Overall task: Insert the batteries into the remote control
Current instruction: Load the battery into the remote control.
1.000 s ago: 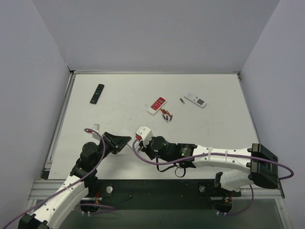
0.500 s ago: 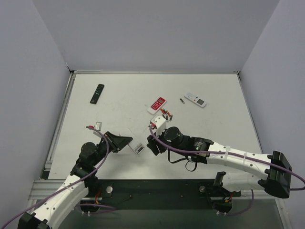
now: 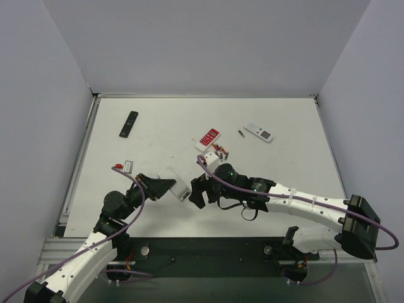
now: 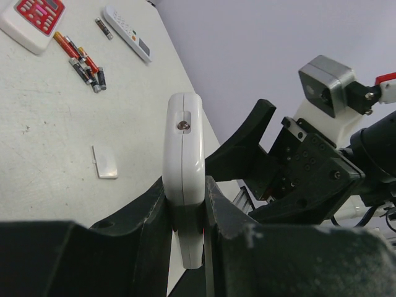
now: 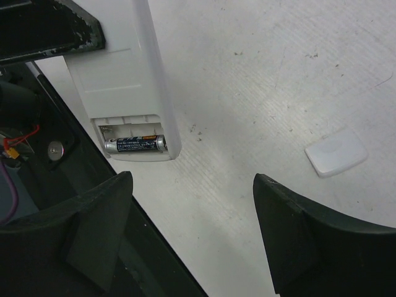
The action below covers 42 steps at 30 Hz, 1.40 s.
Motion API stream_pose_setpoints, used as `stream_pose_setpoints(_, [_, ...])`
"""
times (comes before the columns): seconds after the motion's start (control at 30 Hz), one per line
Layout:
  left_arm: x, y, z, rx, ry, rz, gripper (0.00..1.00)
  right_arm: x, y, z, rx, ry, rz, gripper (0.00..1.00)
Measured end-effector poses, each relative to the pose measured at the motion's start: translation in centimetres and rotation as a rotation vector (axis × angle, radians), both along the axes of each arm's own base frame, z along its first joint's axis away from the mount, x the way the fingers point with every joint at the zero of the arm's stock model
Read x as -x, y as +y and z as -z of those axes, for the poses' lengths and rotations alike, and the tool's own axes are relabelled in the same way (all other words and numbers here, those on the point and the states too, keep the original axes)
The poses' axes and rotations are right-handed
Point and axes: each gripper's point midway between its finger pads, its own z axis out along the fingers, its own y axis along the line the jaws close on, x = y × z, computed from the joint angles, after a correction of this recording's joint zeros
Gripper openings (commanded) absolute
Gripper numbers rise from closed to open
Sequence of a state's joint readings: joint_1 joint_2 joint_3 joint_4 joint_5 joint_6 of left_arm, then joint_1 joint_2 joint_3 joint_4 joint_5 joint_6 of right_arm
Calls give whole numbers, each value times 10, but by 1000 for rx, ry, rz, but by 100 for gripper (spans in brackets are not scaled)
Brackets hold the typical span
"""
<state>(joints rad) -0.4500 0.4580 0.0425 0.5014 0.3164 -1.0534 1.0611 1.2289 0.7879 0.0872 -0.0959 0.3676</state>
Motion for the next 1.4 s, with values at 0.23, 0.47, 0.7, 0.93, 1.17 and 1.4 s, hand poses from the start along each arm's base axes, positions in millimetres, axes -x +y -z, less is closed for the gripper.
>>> stream_pose_setpoints(0.23, [2, 0, -12, 32, -35, 6, 0, 3, 10, 0, -42, 44, -2, 74])
stream_pose_setpoints(0.47, [3, -1, -13, 41, -31, 10, 0, 3, 19, -8, -95, 55, -2, 72])
stream_pose_setpoints(0.7, [3, -1, -17, 56, -34, 14, 0, 2, 27, -2, -95, 78, -3, 70])
stream_pose_setpoints(0.93, [3, -1, -17, 59, -33, 15, 0, 2, 32, -5, -120, 84, -2, 62])
stream_pose_setpoints(1.17, [4, -1, -18, 66, -34, 15, 0, -6, 30, -6, -123, 69, 39, 57])
stream_pose_setpoints(1.4, [1, 0, -15, 58, -26, 6, 0, -11, 27, -7, -106, 49, 43, 62])
